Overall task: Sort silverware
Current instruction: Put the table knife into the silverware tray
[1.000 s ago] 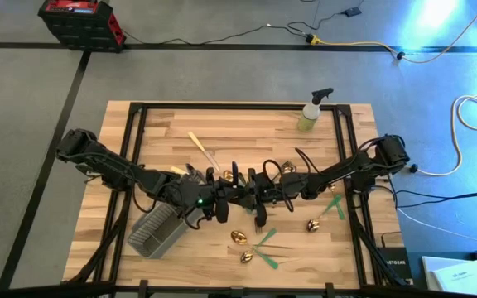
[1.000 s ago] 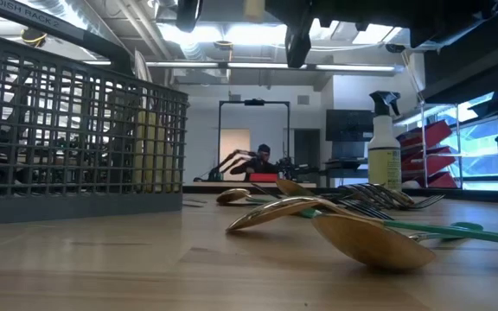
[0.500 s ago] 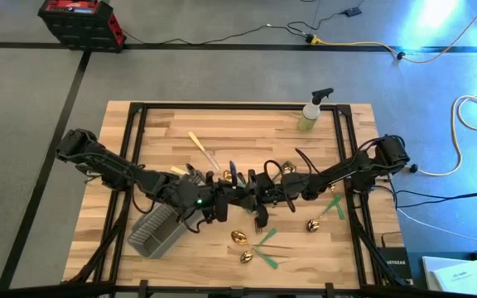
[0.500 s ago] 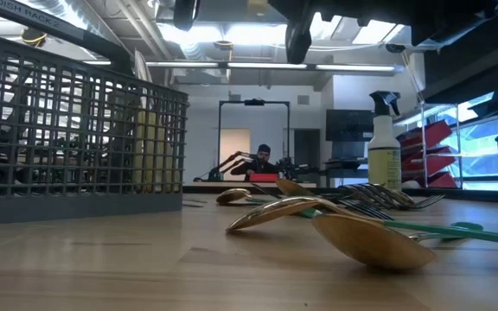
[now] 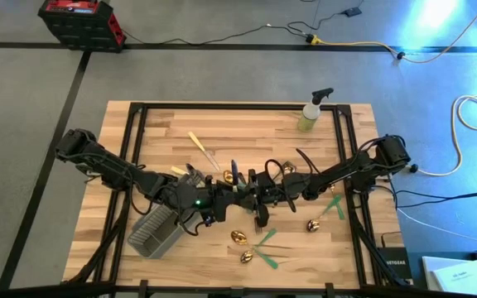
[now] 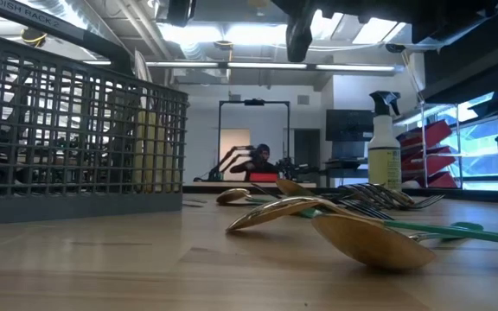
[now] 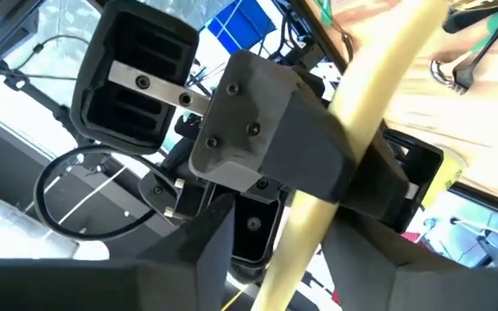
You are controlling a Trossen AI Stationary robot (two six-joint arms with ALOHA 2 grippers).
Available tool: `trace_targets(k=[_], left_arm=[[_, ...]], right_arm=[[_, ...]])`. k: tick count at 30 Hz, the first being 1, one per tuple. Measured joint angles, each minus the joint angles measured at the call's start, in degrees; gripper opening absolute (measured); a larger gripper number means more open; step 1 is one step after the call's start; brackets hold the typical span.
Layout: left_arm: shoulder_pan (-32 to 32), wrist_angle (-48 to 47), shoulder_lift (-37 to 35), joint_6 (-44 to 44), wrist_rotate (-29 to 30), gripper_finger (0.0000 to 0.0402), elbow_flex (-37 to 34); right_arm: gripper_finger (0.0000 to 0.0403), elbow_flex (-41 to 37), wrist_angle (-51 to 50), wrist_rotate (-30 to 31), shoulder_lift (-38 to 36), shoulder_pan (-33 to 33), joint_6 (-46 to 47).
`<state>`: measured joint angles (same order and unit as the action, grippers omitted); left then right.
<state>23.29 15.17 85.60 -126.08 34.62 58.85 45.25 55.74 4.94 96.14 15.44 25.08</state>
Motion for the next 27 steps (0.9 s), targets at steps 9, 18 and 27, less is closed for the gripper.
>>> trace_targets(k=[9, 18, 27], left_arm=[[0.1, -0.1, 0.1, 0.1, 5.5, 0.0198, -0.2], [0.7, 0.7, -1.5, -3.3, 7.8, 0.0201, -0.2], [2.5, -1.1, -8.2, 7.5, 14.3, 0.0201, -0.1]], right_arm=[[0.0023, -0.2, 2.2, 1.6, -0.8, 0.4, 1.7], [0.0023, -3.4, 1.6, 7.2, -5.6, 1.9, 1.9], [0.0023, -10.0, 1.3, 20.8, -10.2, 4.9, -1.0]])
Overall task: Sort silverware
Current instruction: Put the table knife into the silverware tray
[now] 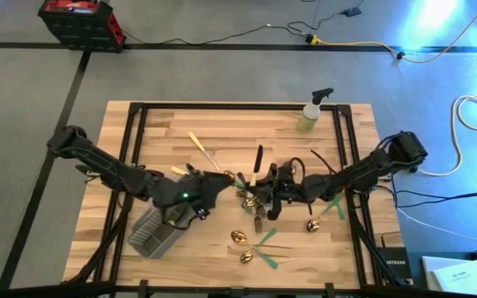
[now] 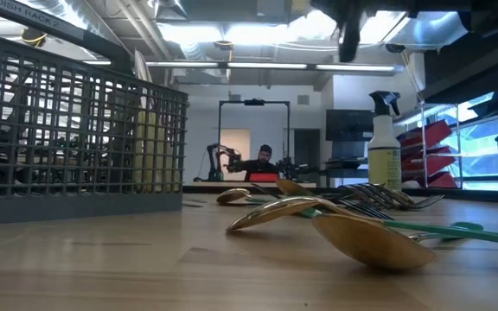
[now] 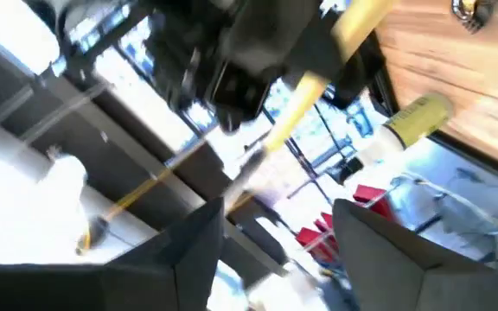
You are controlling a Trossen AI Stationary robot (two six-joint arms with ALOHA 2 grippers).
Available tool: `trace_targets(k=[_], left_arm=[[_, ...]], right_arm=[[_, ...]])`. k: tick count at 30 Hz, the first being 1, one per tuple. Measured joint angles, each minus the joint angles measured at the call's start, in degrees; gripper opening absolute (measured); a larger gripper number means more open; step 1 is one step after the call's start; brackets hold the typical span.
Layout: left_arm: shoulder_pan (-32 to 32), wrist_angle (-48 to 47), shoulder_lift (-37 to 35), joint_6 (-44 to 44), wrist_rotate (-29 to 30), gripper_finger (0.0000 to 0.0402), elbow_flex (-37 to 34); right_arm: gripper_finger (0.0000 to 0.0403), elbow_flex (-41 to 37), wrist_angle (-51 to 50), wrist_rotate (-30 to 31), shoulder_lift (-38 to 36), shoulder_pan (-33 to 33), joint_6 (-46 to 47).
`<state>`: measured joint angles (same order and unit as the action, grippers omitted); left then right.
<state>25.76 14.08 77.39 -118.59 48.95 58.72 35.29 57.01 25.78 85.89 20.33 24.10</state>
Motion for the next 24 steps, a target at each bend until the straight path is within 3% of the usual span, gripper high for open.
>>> trace_targets(k=[5, 9, 12, 15, 19, 24], left_arm=[[0.8, -8.2, -6.3, 19.8, 3.0, 0.0201, 0.0], [1.0, -15.6, -11.3, 47.7, 13.0, 0.0198, 0.0], [1.0, -28.8, -16.2, 67.1, 16.8, 0.0196, 0.1], [1.6, -41.5, -21.3, 88.0, 15.3, 0.0195, 0.1], [1.8, -53.9, -27.6, 113.3, 8.4, 0.0195, 0.1], [2.7, -59.3, -32.3, 132.6, 2.3, 0.0195, -3.2]], right_arm=[[0.0023, -0.4, 1.2, 3.1, -0.4, 1.2, -3.6], [0.0023, -0.4, 1.9, 3.1, -0.4, 1.1, -4.2], [0.0023, 0.2, 2.0, 3.2, 0.5, 1.1, -4.4], [0.0023, 3.0, 0.9, 3.1, 2.8, 1.0, -4.7], [0.0023, 8.2, -1.6, 1.7, 7.1, 0.5, -6.7], [0.0023, 15.6, -6.6, -1.2, 12.4, -1.1, -8.0]])
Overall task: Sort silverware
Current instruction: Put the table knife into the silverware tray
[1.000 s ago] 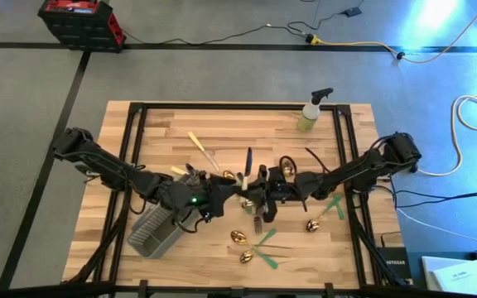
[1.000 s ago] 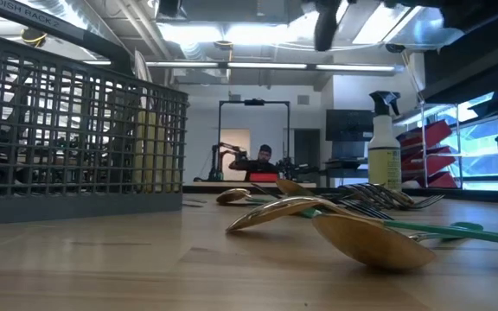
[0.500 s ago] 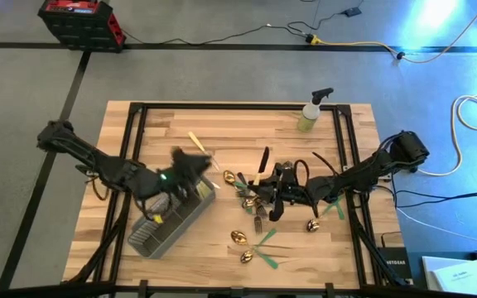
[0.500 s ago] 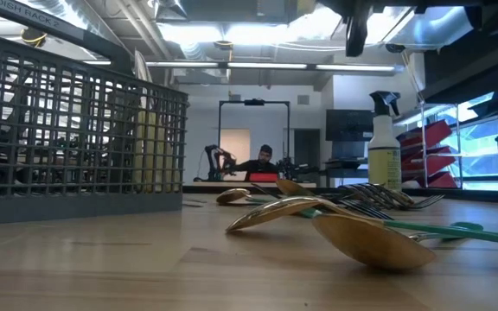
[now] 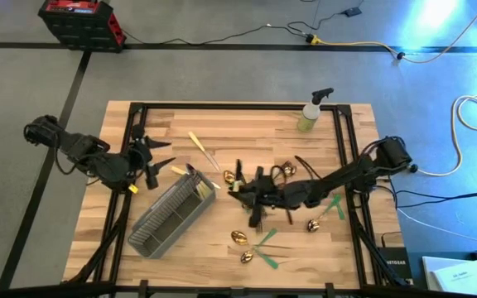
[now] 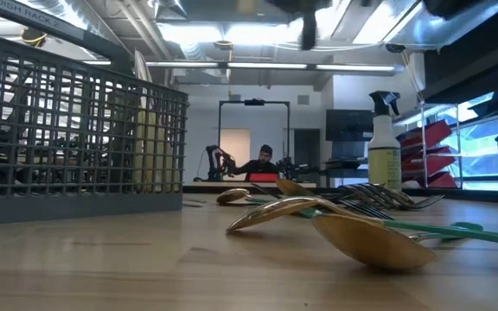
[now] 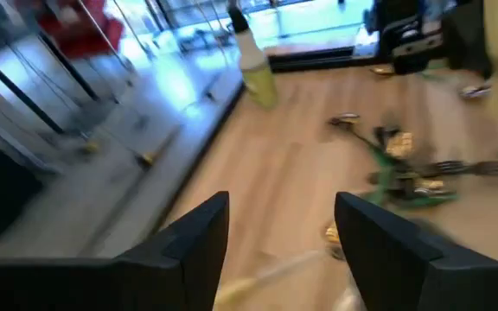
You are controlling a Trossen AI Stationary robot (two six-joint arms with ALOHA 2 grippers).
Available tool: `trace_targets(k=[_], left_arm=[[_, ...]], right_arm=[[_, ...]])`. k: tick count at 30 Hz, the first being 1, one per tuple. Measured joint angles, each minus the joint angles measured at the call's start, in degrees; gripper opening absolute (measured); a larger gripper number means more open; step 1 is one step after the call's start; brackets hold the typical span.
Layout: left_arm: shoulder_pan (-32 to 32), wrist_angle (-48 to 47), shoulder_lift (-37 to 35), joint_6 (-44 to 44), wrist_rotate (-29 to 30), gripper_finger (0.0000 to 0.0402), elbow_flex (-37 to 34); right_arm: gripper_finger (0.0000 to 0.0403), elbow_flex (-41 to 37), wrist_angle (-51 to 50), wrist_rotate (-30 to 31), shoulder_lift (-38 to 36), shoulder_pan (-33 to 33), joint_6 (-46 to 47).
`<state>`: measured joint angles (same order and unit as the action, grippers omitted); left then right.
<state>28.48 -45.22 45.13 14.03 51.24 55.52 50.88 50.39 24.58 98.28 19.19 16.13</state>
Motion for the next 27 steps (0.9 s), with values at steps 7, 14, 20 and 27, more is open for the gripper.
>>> trace_targets(k=[7, 14, 20, 27], left_arm=[[2.6, 0.3, -1.2, 13.4, 1.7, 0.0195, -11.1], [4.2, 9.4, -1.5, 16.9, 5.4, 0.0195, -19.4], [4.2, 9.5, -1.6, 16.5, 5.3, 0.0195, -19.6], [4.2, 9.0, -3.4, 14.1, 5.7, 0.0195, -19.7]], right_arm=[[0.0023, 7.0, -2.9, -12.8, 7.1, -4.2, 3.4], [0.0023, 11.3, -4.9, -19.3, 11.5, -8.8, 6.1], [0.0023, 15.0, -7.4, -20.6, 15.1, -10.4, 6.8], [0.0023, 20.0, -8.1, -20.7, 19.0, -10.9, 4.9]])
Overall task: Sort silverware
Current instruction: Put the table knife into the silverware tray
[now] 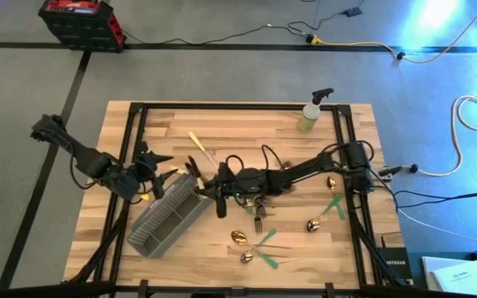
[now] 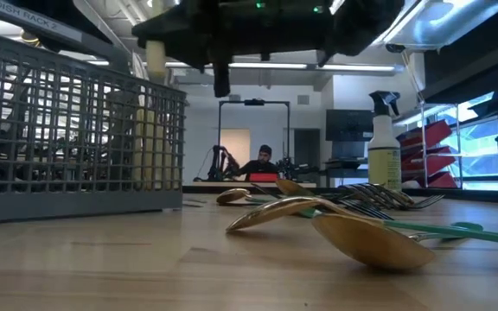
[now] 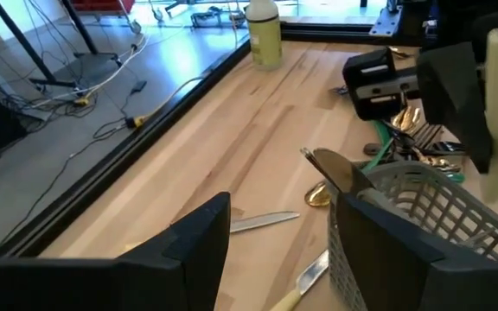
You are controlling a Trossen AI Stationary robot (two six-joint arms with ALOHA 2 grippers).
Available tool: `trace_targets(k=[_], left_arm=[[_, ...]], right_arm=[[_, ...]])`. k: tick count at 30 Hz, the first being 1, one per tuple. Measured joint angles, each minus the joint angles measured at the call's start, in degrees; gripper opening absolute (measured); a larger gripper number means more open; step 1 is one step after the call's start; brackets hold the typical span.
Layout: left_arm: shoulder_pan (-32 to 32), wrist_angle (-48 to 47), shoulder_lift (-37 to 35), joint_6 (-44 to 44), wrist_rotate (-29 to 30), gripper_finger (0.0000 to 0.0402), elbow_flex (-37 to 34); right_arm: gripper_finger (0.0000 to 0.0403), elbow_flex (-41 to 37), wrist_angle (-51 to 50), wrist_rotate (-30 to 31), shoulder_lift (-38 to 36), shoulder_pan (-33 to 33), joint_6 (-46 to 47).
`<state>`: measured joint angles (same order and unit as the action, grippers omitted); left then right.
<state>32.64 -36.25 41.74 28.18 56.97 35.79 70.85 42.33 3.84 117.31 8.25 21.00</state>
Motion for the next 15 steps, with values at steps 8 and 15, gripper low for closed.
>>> trace_targets(k=[8, 15], left_arm=[[0.0, -0.1, -2.2, -3.7, 0.6, 0.0195, -0.2], [-0.1, 2.4, -2.2, -5.4, 0.6, 0.0195, -0.2]], right_arm=[[0.0023, 1.9, -3.7, 2.9, 0.2, -0.6, -2.0], [0.0023, 1.9, -3.5, 3.9, 0.2, -1.2, -2.0]])
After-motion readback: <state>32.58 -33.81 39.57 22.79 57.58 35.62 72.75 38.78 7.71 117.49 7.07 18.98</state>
